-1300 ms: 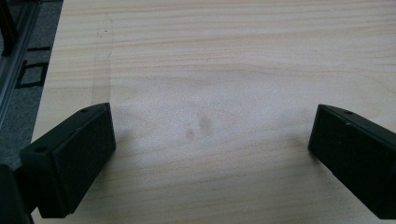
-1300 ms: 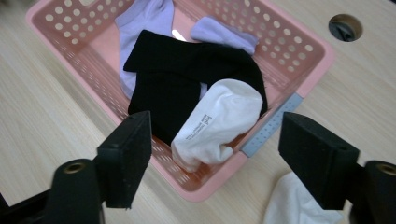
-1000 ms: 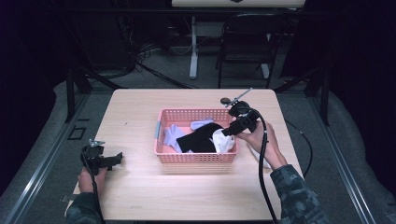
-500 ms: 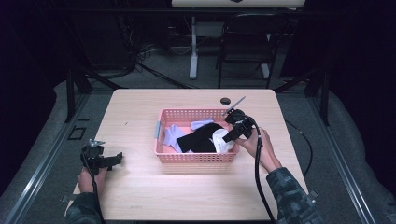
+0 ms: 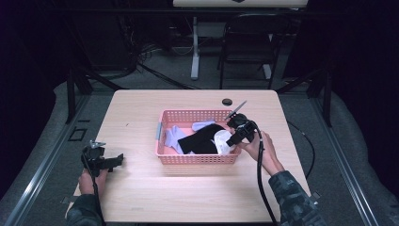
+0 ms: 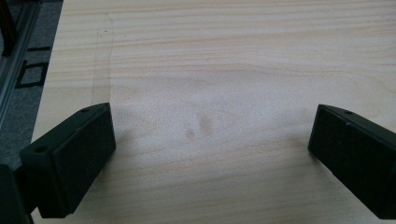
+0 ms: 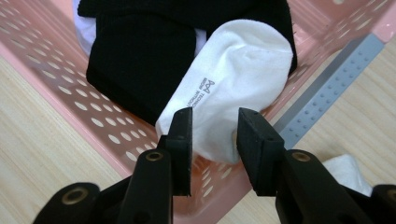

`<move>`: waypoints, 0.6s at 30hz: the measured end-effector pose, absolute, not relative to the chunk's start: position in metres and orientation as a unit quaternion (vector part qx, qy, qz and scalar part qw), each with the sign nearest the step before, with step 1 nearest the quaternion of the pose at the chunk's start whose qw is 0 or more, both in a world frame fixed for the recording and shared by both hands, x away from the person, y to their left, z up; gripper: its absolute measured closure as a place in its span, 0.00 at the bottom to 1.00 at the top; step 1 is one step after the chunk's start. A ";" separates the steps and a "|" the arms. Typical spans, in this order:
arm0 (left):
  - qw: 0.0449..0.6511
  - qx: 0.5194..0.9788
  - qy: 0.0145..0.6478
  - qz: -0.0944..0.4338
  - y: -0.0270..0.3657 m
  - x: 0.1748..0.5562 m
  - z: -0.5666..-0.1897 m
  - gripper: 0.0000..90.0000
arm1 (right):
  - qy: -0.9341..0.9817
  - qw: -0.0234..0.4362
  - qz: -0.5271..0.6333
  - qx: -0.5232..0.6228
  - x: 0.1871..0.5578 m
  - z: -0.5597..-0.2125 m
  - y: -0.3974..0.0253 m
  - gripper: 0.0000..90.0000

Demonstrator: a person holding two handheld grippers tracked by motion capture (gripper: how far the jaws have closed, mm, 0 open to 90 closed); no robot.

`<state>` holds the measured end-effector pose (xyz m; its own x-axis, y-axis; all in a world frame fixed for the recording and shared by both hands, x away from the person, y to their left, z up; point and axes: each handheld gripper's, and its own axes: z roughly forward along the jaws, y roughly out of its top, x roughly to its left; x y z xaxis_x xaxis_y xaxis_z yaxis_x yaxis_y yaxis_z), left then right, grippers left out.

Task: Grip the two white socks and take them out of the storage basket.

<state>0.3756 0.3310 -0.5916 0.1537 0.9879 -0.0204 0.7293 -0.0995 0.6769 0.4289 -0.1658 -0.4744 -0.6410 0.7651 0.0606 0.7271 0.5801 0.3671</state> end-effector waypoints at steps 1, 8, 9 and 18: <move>0.282 0.705 0.609 0.229 0.331 0.376 -0.592 0.01 | 0.890 0.050 0.175 0.417 0.429 -0.475 -0.166 0.75; 0.282 0.705 0.609 0.229 0.331 0.376 -0.592 0.01 | 0.891 0.050 0.171 0.417 0.429 -0.478 -0.166 0.90; 0.282 0.705 0.609 0.229 0.331 0.376 -0.592 0.01 | 0.892 0.050 0.169 0.415 0.429 -0.477 -0.166 0.92; 0.282 0.705 0.609 0.229 0.331 0.376 -0.592 0.01 | 0.890 0.054 0.187 0.413 0.425 -0.474 -0.163 0.98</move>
